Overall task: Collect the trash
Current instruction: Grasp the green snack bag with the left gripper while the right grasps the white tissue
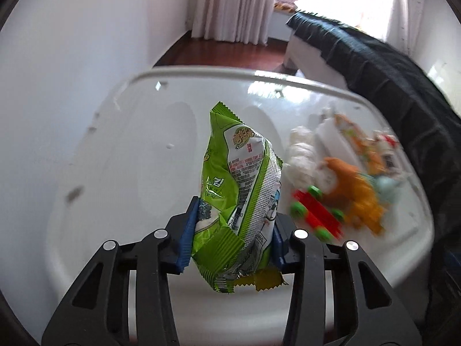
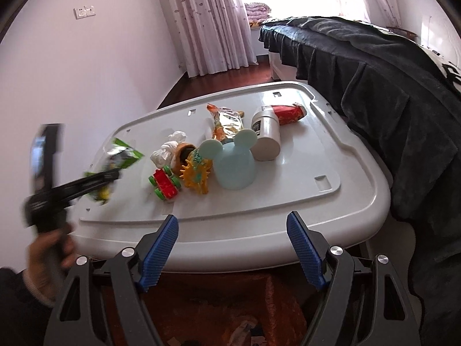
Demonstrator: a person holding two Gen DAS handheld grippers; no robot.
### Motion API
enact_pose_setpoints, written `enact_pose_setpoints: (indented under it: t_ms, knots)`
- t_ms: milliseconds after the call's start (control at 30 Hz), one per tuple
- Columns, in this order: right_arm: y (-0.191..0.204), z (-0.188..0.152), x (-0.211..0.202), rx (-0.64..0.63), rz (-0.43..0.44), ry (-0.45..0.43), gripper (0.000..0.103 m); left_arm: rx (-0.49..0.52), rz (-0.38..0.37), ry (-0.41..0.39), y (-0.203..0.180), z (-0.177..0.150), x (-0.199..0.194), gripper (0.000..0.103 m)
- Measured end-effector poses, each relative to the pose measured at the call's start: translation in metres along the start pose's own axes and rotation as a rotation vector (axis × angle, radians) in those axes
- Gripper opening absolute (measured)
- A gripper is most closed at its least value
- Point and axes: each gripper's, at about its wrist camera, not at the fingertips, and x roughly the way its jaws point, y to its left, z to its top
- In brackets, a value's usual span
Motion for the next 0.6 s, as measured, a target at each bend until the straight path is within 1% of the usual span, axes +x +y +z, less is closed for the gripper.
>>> enact_pose_setpoints:
  t_ms: [67, 100, 200, 267, 333, 367, 433, 500, 533, 567, 600]
  knots:
    - [0.004, 0.003, 0.001, -0.007, 0.006, 0.006, 0.075, 0.003, -0.011, -0.027, 0.005, -0.013, -0.042, 0.041]
    - [0.008, 0.007, 0.002, -0.013, 0.014, 0.008, 0.075, 0.006, -0.009, -0.036, 0.006, -0.018, -0.053, 0.042]
    - [0.024, 0.033, 0.012, -0.012, 0.084, 0.033, 0.075, 0.004, 0.032, -0.091, 0.013, -0.042, -0.090, 0.042]
    - [0.041, 0.062, 0.029, -0.002, 0.142, 0.058, 0.075, -0.005, 0.043, -0.127, 0.013, -0.054, -0.100, 0.042]
    - [0.055, 0.086, 0.053, 0.011, 0.170, 0.106, 0.075, -0.004, 0.050, -0.152, 0.010, -0.065, -0.104, 0.042]
    - [0.066, 0.104, 0.073, 0.030, 0.186, 0.147, 0.075, 0.004, 0.055, -0.164, 0.008, -0.068, -0.102, 0.042]
    - [0.077, 0.124, 0.103, 0.067, 0.210, 0.212, 0.075, 0.020, 0.067, -0.174, 0.007, -0.075, -0.099, 0.042]
    - [0.087, 0.140, 0.137, 0.117, 0.212, 0.285, 0.075, 0.019, 0.056, -0.163, 0.009, -0.077, -0.094, 0.042]
    - [0.091, 0.146, 0.154, 0.140, 0.208, 0.328, 0.070, 0.018, 0.065, -0.162, 0.009, -0.077, -0.092, 0.042]
    - [0.094, 0.151, 0.171, 0.164, 0.199, 0.363, 0.068, 0.016, 0.071, -0.163, 0.011, -0.077, -0.091, 0.042]
    - [0.097, 0.154, 0.185, 0.178, 0.188, 0.395, 0.068, 0.011, 0.071, -0.162, 0.013, -0.076, -0.090, 0.042]
